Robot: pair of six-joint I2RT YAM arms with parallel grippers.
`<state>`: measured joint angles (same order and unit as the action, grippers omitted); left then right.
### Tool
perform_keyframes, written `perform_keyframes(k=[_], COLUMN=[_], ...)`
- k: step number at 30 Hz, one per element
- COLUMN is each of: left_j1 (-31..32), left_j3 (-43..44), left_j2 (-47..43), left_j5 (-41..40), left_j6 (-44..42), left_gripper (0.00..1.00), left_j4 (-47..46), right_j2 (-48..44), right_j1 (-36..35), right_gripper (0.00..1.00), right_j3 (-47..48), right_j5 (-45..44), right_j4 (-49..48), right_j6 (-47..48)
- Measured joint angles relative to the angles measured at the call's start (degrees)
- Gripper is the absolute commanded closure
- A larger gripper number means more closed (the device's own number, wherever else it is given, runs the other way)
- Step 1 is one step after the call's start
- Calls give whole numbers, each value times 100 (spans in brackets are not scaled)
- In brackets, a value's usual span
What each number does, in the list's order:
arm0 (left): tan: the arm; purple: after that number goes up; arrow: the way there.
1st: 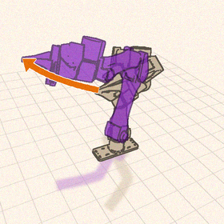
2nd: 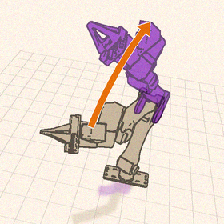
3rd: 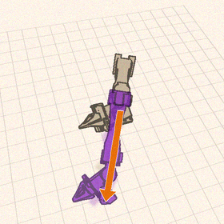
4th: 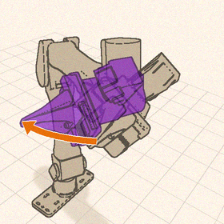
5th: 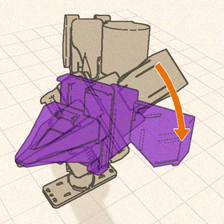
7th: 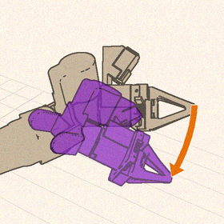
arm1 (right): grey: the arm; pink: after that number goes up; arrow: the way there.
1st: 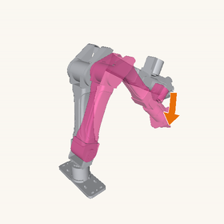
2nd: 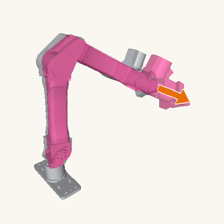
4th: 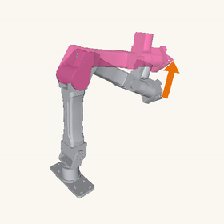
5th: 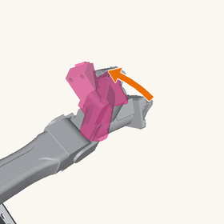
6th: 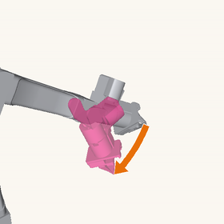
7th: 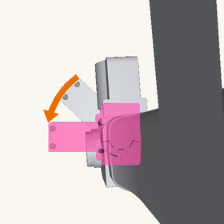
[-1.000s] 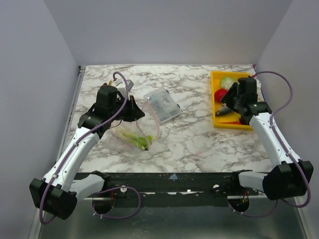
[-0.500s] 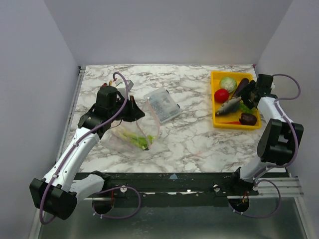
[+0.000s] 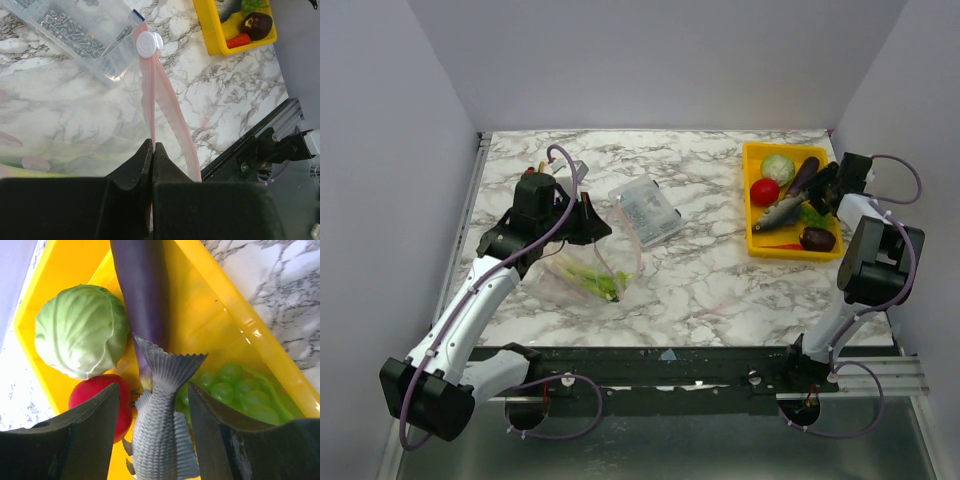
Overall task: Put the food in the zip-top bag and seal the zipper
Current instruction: Pick up the fake fish from the bin.
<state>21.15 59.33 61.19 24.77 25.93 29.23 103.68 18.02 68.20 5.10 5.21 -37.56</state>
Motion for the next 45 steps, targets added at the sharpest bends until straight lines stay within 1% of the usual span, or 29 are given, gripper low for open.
perform_keyframes(k=[5, 8, 17, 20, 22, 24, 25, 30, 33, 36, 41, 45], left_j1=[0, 0, 0, 0, 0, 0, 0, 0, 0, 0, 0, 0], left_j3=[0, 0, 0, 0, 0, 0, 0, 0, 0, 0, 0, 0], left_j2=[44, 74, 85, 85, 85, 85, 85, 85, 85, 85, 85, 85], left_j5=[42, 61, 70, 74, 76, 76, 76, 76, 74, 74, 76, 81], left_j6=[9, 17, 22, 22, 22, 22, 20, 20, 20, 20, 24, 28], left_gripper=[100, 100, 100, 100, 100, 100, 100, 100, 100, 100, 100, 100], left_j4=[-4, -4, -7, -7, -7, -7, -7, -7, -7, -7, -7, -13], right_j2=[260, 409, 538, 551, 564, 619, 658, 699, 417, -127, -1250, -2153], right_j1=[0, 0, 0, 0, 0, 2, 2, 7, 7, 7, 7, 9], right_gripper=[46, 50, 48, 49, 56, 72, 77, 85, 92, 100, 100, 100], right_j3=[0, 0, -149, -186, -186, -186, -186, -240, -391, -509, -649, -1134], right_j5=[216, 321, 448, 505, 577, 682, 737, 887, 850, 715, 544, 616], right_j4=[-481, -667, -1034, -1034, -1082, -1202, -1244, -1283, -1143, -863, -769, -1019], right_j6=[-166, -249, -341, -332, -328, -295, -289, -332, -341, -262, 61, 278])
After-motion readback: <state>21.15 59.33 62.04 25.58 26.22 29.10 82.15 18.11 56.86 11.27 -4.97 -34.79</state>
